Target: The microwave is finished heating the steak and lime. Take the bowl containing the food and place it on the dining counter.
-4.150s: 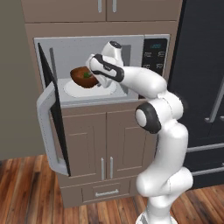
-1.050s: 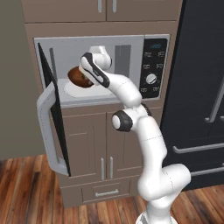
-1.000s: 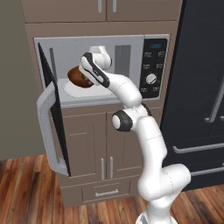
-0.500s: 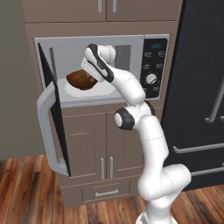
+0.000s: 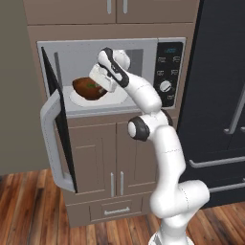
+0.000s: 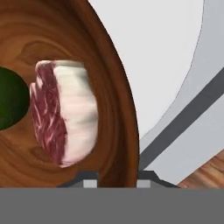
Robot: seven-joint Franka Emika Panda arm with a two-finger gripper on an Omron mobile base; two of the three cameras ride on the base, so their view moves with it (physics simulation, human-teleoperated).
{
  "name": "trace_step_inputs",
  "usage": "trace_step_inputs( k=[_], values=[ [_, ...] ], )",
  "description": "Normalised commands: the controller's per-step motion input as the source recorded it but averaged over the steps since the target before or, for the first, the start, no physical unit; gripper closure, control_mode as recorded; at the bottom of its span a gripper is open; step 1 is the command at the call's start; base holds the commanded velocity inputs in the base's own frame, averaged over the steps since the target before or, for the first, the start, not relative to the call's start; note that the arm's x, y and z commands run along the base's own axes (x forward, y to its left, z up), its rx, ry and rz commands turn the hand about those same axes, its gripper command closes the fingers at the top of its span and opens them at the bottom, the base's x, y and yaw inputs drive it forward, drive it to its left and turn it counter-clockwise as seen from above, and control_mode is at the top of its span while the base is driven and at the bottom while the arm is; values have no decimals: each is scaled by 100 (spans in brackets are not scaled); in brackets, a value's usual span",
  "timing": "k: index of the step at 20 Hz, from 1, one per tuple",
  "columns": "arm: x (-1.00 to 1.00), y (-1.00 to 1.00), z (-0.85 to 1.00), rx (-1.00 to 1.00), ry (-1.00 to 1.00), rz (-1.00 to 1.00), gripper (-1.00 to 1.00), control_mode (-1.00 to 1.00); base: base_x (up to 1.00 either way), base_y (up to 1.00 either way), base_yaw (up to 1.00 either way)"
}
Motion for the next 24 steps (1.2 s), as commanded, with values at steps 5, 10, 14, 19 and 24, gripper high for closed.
trace_step_inputs(
  k=[5, 10, 14, 19, 24],
  values=[
    [-8, 0, -91, 24, -1, -2, 100, -100, 0, 0, 0],
    [-38, 0, -43, 40, -12, -4, 100, -100, 0, 0, 0],
    [-73, 0, -16, 47, -19, -7, 100, -100, 0, 0, 0],
    [-98, 0, -2, 49, -23, -11, 100, -100, 0, 0, 0],
    [-100, 0, -2, 41, -27, -14, 100, -100, 0, 0, 0]
  ],
)
